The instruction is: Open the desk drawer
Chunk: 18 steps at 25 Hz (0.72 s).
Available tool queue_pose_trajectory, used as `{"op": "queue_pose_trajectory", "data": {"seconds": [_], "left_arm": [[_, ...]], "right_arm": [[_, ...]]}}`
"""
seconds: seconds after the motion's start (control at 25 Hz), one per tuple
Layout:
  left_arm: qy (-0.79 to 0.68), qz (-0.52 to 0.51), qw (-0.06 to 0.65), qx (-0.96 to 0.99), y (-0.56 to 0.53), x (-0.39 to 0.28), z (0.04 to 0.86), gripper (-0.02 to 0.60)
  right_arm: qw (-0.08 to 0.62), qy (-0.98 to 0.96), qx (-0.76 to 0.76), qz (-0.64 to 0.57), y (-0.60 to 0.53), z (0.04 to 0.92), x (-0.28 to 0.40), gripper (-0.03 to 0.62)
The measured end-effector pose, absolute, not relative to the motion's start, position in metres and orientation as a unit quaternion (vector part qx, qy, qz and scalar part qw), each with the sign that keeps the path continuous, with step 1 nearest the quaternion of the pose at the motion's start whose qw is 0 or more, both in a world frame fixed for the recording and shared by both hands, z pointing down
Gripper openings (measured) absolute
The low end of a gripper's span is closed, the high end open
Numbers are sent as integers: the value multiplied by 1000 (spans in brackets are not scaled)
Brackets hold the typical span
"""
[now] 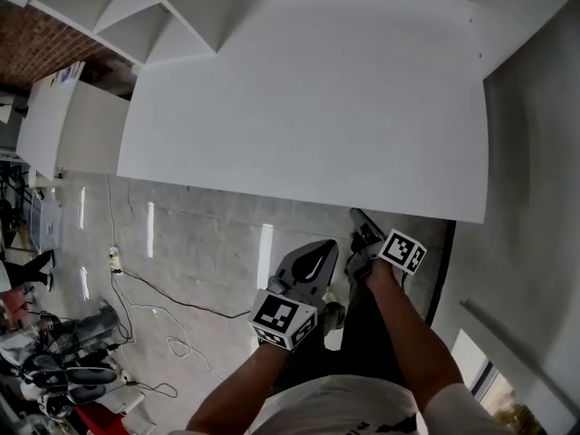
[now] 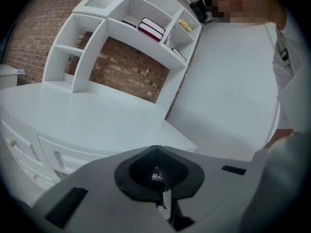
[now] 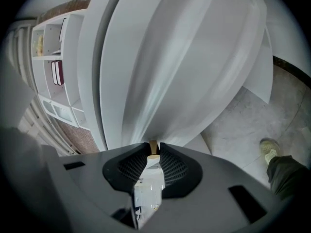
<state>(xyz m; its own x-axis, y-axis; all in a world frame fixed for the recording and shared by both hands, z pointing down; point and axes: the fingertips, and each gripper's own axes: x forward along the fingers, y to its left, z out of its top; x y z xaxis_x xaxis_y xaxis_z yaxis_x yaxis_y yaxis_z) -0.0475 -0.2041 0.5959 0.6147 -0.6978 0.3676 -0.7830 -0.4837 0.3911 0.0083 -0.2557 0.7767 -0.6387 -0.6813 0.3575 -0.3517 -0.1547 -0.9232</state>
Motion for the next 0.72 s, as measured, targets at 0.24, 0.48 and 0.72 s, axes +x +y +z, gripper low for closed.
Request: {"op": "queue_pose_trajectory", "data": {"seconds": [0.24, 0.48, 0.72], "left_arm": [[-433, 73, 269, 857, -191, -52, 590, 12], [-432, 71, 270, 858, -173, -61, 585, 12], [-425, 73, 273, 860, -147, -63, 581, 11]], "right_arm": [[121, 639, -414, -637, -245, 774, 9, 78], [115, 631, -419, -642, -210, 775, 2, 78], [107, 629, -423, -643, -169, 773, -1, 78]]}}
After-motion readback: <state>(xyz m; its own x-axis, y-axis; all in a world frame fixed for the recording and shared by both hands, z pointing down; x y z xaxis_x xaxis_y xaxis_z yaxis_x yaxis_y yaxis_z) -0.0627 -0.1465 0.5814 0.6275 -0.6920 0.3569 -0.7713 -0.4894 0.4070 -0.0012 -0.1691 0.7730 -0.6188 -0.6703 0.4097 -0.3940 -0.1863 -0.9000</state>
